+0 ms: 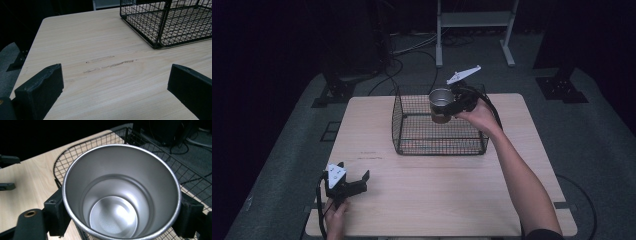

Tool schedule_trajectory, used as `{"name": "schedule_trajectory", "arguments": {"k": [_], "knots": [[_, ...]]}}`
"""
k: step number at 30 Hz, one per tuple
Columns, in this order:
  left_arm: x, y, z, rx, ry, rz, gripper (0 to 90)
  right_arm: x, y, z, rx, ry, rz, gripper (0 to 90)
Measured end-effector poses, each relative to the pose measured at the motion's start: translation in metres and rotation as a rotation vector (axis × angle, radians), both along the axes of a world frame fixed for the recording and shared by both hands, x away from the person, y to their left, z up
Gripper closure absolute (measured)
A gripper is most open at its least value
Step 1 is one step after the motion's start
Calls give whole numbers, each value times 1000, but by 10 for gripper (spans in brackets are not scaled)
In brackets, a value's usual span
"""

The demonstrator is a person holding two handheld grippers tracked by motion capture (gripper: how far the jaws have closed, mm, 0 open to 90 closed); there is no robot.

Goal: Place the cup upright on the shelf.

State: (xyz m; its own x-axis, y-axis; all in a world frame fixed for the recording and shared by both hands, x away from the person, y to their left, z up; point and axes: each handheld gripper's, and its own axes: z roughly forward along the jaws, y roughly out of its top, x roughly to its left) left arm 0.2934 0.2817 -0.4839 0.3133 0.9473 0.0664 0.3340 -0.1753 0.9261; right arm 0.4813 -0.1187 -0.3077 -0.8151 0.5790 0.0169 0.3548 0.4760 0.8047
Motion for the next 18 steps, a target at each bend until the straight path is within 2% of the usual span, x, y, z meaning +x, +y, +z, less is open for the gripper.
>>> {"name": "schedule_trajectory", "arguments": {"k": [4,8,18], "knots": [[0,0,0,4,3,-2,0,8,1,-9,-5,22,-13,181],[0,0,0,3,1,-3,0,15,2,-17,11,57,-37,180],[-1,0,0,7,5,-4,0,27,4,-33,28,79,-65,180]]}}
